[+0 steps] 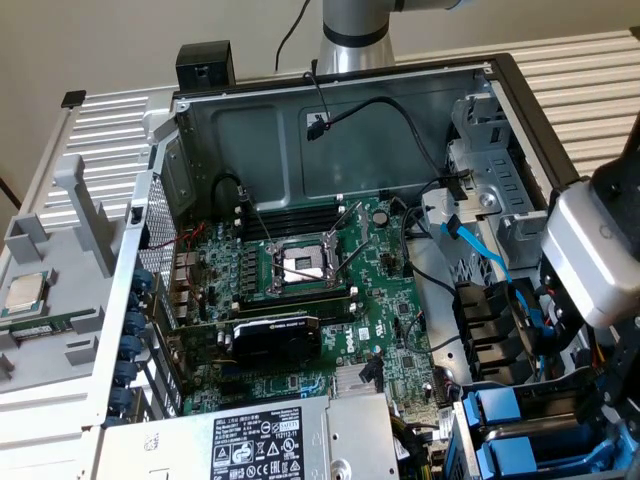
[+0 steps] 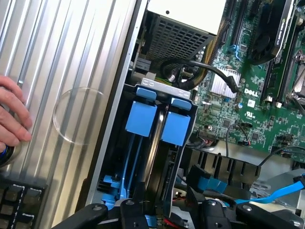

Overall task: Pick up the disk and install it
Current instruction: 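Insert the first disk wire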

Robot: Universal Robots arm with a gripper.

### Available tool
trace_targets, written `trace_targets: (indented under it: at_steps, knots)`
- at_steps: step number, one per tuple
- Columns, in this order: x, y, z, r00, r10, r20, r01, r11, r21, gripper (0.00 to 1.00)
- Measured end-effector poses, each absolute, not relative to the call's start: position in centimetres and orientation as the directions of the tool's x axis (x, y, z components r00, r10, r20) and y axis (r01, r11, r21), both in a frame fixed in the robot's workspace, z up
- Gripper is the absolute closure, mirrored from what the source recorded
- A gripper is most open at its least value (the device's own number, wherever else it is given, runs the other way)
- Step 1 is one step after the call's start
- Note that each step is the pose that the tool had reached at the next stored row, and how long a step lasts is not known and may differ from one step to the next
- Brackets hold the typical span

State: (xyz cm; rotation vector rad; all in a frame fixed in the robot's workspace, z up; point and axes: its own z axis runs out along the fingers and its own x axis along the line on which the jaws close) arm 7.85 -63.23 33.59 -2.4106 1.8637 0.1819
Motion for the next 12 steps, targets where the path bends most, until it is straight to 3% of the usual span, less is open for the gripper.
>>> trace_targets:
  at_steps: [9, 11, 12]
  knots:
    - [7.84, -63.29, 33.52, 0.248, -0.957, -0.149, -0.968, -0.252, 0.004, 0.53]
    - [7.85, -63.31, 33.52, 0.248, -0.957, -0.149, -0.968, -0.252, 0.004, 0.55]
    - [7.85, -63.32, 33.52, 0.248, -0.957, -0.149, -0.968, -0.252, 0.004, 0.62]
